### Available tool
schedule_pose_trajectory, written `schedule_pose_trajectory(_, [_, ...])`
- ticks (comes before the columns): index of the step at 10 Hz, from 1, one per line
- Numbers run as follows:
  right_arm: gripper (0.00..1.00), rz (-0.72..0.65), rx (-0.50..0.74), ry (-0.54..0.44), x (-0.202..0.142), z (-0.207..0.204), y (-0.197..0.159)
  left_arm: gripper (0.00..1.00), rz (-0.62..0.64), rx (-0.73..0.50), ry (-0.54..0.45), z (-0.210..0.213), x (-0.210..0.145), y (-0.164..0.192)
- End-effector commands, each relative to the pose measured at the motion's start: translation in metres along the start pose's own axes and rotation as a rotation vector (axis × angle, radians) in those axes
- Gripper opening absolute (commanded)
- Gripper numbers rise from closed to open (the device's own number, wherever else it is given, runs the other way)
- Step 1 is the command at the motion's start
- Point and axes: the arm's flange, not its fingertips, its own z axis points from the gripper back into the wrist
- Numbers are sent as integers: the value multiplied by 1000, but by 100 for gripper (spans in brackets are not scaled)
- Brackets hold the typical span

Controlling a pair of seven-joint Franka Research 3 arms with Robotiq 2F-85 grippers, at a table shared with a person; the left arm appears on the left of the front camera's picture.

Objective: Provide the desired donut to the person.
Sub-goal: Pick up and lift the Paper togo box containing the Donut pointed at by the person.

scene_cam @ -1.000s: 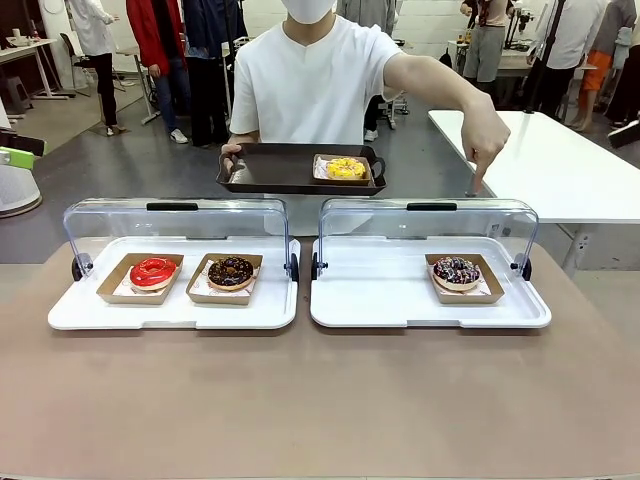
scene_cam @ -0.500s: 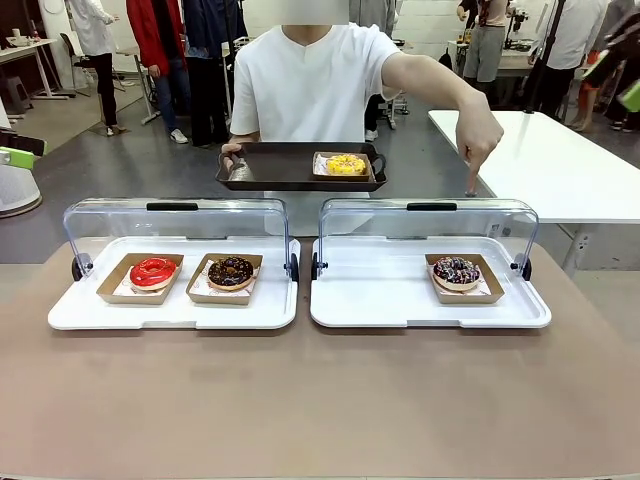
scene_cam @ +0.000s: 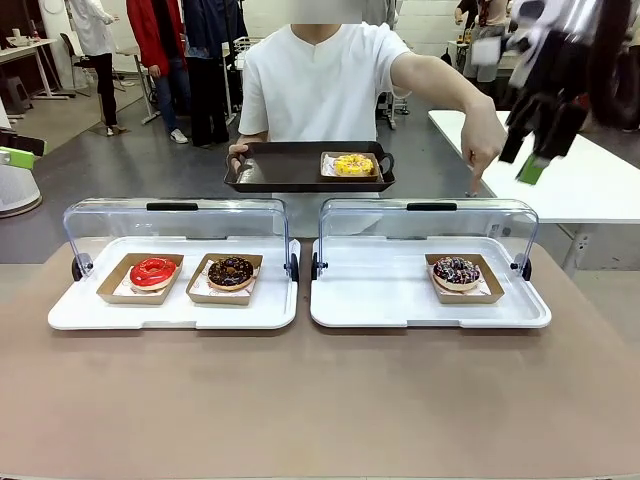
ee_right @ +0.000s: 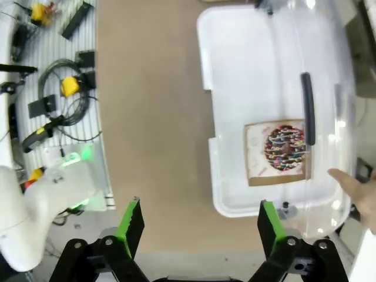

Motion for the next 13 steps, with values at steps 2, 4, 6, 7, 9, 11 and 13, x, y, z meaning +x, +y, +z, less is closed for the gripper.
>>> schedule_pose_trajectory(2, [100, -30, -96, 39, -20, -59, -8, 100, -2, 1, -10, 1, 1, -1])
schedule_pose_trajectory(4, [100, -37, -41, 1, -28, -86, -12, 100, -2, 1, -10, 1, 1, -1])
schedule_pose_trajectory(6, [100, -4, -33, -34, -26, -83, -5, 100, -2, 1, -10, 1, 1, -1])
schedule_pose_trajectory(7, [100, -46, -36, 23, -31, -89, -14, 100, -2, 1, -10, 1, 1, -1])
schedule_pose_trajectory(9, [100, -46, -36, 23, -31, -89, -14, 100, -2, 1, -10, 1, 1, -1])
schedule_pose_trajectory(11, [100, -46, -36, 23, -31, -89, -14, 100, -2, 1, -10, 1, 1, -1])
schedule_pose_trajectory(13, [100, -42, -33, 14, -32, -89, -13, 100, -2, 1, -10, 1, 1, -1])
